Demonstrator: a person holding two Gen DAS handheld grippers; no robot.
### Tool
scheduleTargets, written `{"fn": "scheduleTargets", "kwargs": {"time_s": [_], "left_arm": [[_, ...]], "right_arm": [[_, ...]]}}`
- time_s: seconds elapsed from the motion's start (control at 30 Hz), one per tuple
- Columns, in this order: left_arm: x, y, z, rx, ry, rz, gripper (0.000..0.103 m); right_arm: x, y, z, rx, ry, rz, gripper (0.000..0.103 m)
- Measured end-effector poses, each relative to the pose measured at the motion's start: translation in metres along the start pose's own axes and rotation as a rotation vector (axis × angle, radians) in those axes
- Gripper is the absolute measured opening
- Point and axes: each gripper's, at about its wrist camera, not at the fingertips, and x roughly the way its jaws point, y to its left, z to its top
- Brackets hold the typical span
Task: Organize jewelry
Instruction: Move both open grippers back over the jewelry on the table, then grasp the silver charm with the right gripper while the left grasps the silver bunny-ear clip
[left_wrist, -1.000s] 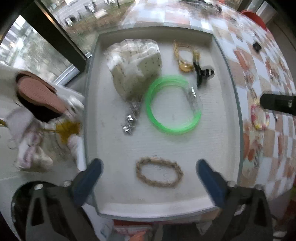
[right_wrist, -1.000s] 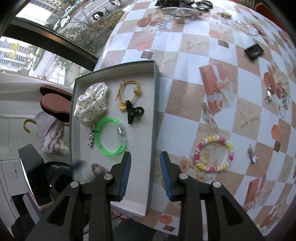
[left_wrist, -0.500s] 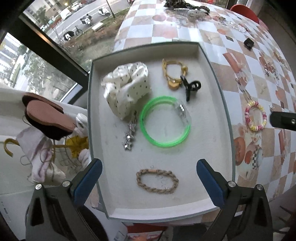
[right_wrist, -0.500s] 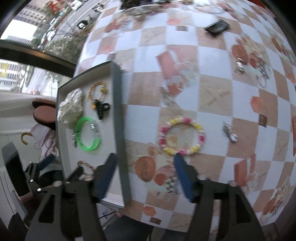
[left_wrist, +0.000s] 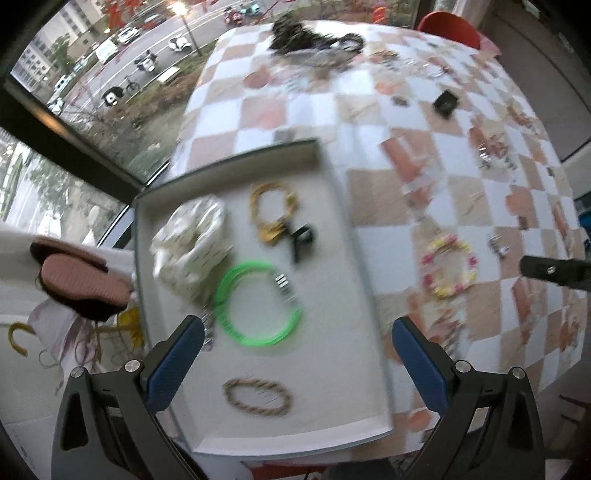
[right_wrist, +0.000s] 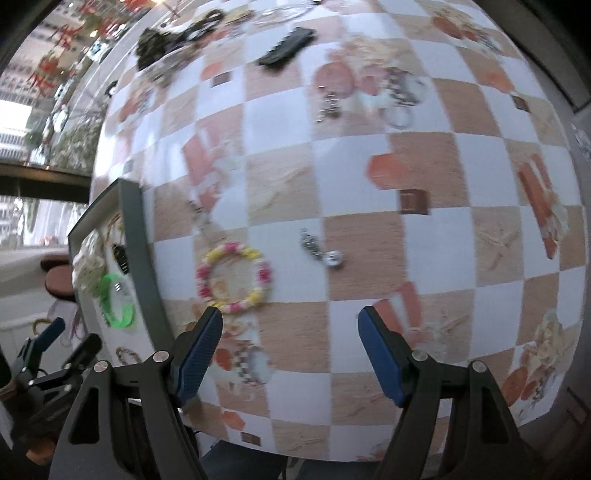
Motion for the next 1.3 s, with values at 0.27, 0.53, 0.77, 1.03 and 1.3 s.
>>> {"fn": "scheduleTargets", "kwargs": {"time_s": [0.27, 0.53, 0.77, 1.03, 1.3], "left_arm": [[0.006, -0.047, 0.03, 0.043, -0.004, -0.076, 0.103], [0.029, -0.079, 0.065, 0.001, 0.007, -0.11, 0.103], [0.055, -0.094, 0.083, -0.052, 0.029, -0.091, 0.103], [0.094, -0.093, 0.093, -0.133, 0.094, -0.035, 0.089], [0.115, -0.093, 0.093, -0.163, 0.136, -0.029, 0.081]], "right_arm": [[-0.011, -0.024, 0.021, 0.032, -0.047, -0.011, 0.079], [-0.012, -0.03, 0.062, 0.01, -0.09, -0.032, 0.079], [-0.001, -0.028, 0.098, -0.012, -0.105, -0.048, 0.078], [0.023, -0.023, 0.125, -0.056, -0.086, -0.049, 0.072], [0.042, -0.008, 0.141, -0.12, -0.096, -0.097, 0.07]]}}
